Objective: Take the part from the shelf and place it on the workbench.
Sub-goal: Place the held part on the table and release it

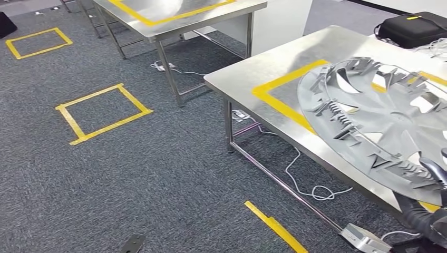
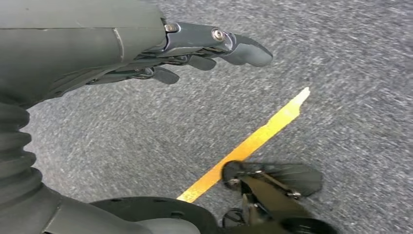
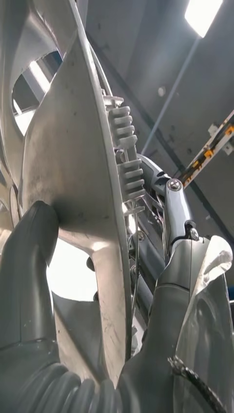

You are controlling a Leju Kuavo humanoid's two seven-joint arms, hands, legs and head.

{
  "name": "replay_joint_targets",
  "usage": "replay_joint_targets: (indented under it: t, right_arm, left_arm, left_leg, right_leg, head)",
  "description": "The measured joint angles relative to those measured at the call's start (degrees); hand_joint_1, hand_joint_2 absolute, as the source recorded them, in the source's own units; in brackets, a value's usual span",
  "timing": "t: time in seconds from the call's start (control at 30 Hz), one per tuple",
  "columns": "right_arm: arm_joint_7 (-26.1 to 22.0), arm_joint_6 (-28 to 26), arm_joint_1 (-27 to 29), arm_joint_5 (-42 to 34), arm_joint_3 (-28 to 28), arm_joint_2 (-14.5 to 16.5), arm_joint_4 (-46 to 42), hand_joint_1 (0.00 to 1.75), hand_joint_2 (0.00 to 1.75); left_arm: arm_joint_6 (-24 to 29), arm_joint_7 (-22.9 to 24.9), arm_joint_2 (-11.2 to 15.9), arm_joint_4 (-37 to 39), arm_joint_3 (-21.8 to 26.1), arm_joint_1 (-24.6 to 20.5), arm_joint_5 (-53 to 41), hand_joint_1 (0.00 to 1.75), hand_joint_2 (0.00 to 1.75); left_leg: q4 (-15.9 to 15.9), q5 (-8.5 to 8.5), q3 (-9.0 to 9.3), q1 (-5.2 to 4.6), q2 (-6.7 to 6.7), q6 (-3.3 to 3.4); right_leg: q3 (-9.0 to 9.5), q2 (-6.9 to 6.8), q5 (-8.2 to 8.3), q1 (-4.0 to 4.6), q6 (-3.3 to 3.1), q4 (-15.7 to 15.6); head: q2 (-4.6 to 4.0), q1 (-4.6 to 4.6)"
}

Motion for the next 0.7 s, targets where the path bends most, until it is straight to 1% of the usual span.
replay_joint_targets:
  t: [0.03,0.07,0.13,0.17,0.2,0.23,0.27,0.3,0.33,0.37,0.4,0.43,0.47,0.5,0.53,0.57,0.6,0.63,0.67,0.7]
  right_arm:
    - [0.0,0.0,0.0,0.0,0.0,0.0,0.1,1.75,1.75]
    - [0.0,0.0,0.0,0.0,0.0,0.0,0.1,1.75,1.75]
    - [0.0,0.0,0.2,0.0,0.0,0.0,0.3,1.75,1.75]
    - [0.0,0.0,0.3,0.0,0.0,0.0,0.3,1.75,1.75]
    - [0.0,0.0,0.4,-0.1,0.1,-0.1,0.3,1.75,1.75]
    - [0.0,0.0,0.4,-0.2,0.1,-0.2,0.4,1.75,1.75]
    - [0.0,0.0,0.3,-0.3,0.2,-0.3,0.5,1.75,1.75]
    - [0.0,0.0,0.3,-0.3,0.3,-0.4,0.6,1.75,1.75]
    - [0.0,0.0,0.3,-0.4,0.3,-0.4,0.8,1.75,1.75]
    - [0.0,0.0,0.3,-0.5,0.4,-0.4,1.0,1.75,1.75]
    - [0.0,0.0,0.3,-0.5,0.4,-0.4,1.2,1.75,1.75]
    - [0.0,0.0,0.3,-0.5,0.4,-0.4,1.4,1.75,1.75]
    - [0.0,0.0,0.2,-0.5,0.5,-0.4,1.6,1.75,1.75]
    - [0.0,0.0,0.0,-0.5,0.5,-0.4,1.7,1.75,1.75]
    - [-0.1,0.0,-0.2,-0.6,0.5,-0.4,1.9,1.75,1.75]
    - [-0.1,0.0,-0.3,-0.6,0.6,-0.4,2.0,1.75,1.75]
    - [-0.2,0.0,-0.4,-0.7,0.6,-0.4,2.1,1.75,1.75]
    - [-0.2,0.0,-0.4,-0.8,0.6,-0.4,2.3,1.75,1.75]
    - [-0.2,0.0,-0.4,-0.8,0.7,-0.4,2.4,1.75,1.75]
    - [-0.2,0.0,-0.5,-0.8,0.7,-0.4,2.5,1.75,1.75]
  left_arm:
    - [0.0,0.0,0.0,0.0,0.0,0.0,0.0,0.00,1.75]
    - [0.1,0.0,0.1,0.0,0.0,0.0,0.0,0.00,1.75]
    - [0.1,0.0,0.0,0.0,0.0,0.0,0.0,0.00,1.75]
    - [0.2,0.0,0.0,0.0,0.0,0.0,0.0,0.00,1.75]
    - [0.2,0.0,0.0,0.0,0.0,-0.1,0.0,0.00,1.75]
    - [0.3,-0.1,0.0,0.0,0.0,-0.1,0.0,0.00,1.75]
    - [0.3,-0.1,0.0,0.0,0.0,-0.1,0.0,0.00,1.75]
    - [0.3,-0.1,0.0,0.0,0.0,-0.1,0.0,0.00,1.75]
    - [0.3,-0.1,0.0,0.0,0.0,-0.1,0.0,0.00,1.75]
    - [0.3,-0.1,0.0,0.0,0.0,-0.1,0.0,0.00,1.75]
    - [0.3,-0.1,-0.1,0.0,0.0,-0.1,0.0,0.00,1.75]
    - [0.3,-0.1,-0.1,0.0,0.0,-0.1,0.0,0.00,1.75]
    - [0.3,-0.1,-0.1,0.0,0.0,-0.2,0.0,0.00,1.75]
    - [0.3,-0.1,-0.1,0.0,0.0,-0.2,0.0,0.00,1.75]
    - [0.3,-0.1,0.0,0.0,0.0,-0.2,0.0,0.00,1.75]
    - [0.3,-0.1,0.0,0.0,0.0,-0.2,0.0,0.00,1.75]
    - [0.3,-0.1,0.0,0.0,0.0,-0.2,0.0,0.00,1.75]
    - [0.3,-0.2,0.0,0.0,0.0,-0.2,0.0,0.00,1.75]
    - [0.3,-0.2,0.1,0.0,0.0,-0.2,0.0,0.00,1.75]
    - [0.3,-0.2,0.1,0.0,0.0,-0.3,0.0,0.00,1.75]
  left_leg:
    - [-2.4,0.62,1.05,-0.05,-0.57,0.23]
    - [-3.5,0.58,1.49,-0.12,-0.96,0.36]
    - [-4.1,0.51,1.67,-0.15,-0.64,0.60]
    - [-4.5,0.67,1.83,-0.07,-0.38,0.85]
    - [-4.9,0.83,1.98,0.03,-0.09,1.13]
    - [-5.2,0.97,2.12,0.13,0.22,1.40]
    - [-5.2,0.95,2.15,0.05,0.50,1.55]
    - [-5.2,0.92,2.13,-0.02,0.77,1.65]
    - [-5.2,0.89,2.13,-0.08,1.05,1.70]
    - [-5.2,0.86,2.14,-0.12,1.33,1.72]
    - [-5.1,0.83,2.17,-0.14,1.60,1.72]
    - [-5.1,0.78,2.23,-0.13,1.82,1.66]
    - [-5.0,0.69,2.29,-0.16,2.03,1.53]
    - [-4.8,0.55,2.28,-0.32,2.20,1.33]
    - [-4.6,0.44,2.23,-0.48,2.35,1.08]
    - [-4.5,0.37,2.18,-0.63,2.54,0.86]
    - [-4.4,0.34,2.13,-0.72,2.75,0.68]
    - [-4.3,0.30,2.14,-0.67,2.99,0.48]
    - [-4.1,0.02,2.14,-0.60,3.05,0.23]
    - [-3.2,-0.80,1.82,-0.51,2.88,-0.10]
  right_leg:
    - [-0.15,0.26,0.02,-0.02,0.24,0.0]
    - [-0.33,0.49,0.06,-0.07,0.55,0.0]
    - [-0.57,0.78,0.11,-0.22,1.32,-0.1]
    - [-0.76,0.46,-0.22,-0.22,1.62,0.2]
    - [-1.34,-0.05,-1.08,-0.18,1.86,1.3]
    - [-2.45,-0.64,-2.50,-0.14,2.00,3.6]
    - [-4.04,-1.15,-4.22,-0.12,2.12,7.0]
    - [-5.89,-1.33,-5.91,-0.11,2.24,10.8]
    - [-7.40,-1.38,-6.90,-0.12,2.37,13.9]
    - [-8.15,-1.42,-6.93,-0.12,2.48,15.3]
    - [-7.76,-1.53,-5.83,-0.12,2.54,14.4]
    - [-6.26,-1.78,-3.93,-0.13,2.53,11.4]
    - [-4.19,-2.39,-2.04,-0.11,2.48,7.3]
    - [-2.17,-3.17,-0.75,0.00,2.31,3.5]
    - [-0.79,-3.69,-0.11,0.10,2.03,1.0]
    - [-0.12,-4.00,-0.06,0.23,1.74,-0.2]
    - [0.01,-3.86,-0.15,0.36,1.44,-0.3]
    - [-0.01,-3.47,-0.02,0.31,1.12,-0.4]
    - [0.03,-3.23,0.10,0.24,0.88,-0.5]
    - [0.08,-3.00,0.22,0.12,0.58,-0.6]
  head:
    - [0.00,-0.03]
    - [0.00,-0.01]
    - [0.00,-0.04]
    - [0.00,-0.01]
    - [0.00,0.08]
    - [0.00,0.17]
    - [0.00,0.23]
    - [0.00,0.29]
    - [0.00,0.27]
    - [0.00,0.27]
    - [0.00,0.28]
    - [0.00,0.29]
    - [0.00,0.30]
    - [0.00,0.33]
    - [0.00,0.27]
    - [0.00,0.23]
    - [0.00,0.19]
    - [0.00,0.13]
    - [0.00,0.13]
    - [0.00,0.07]
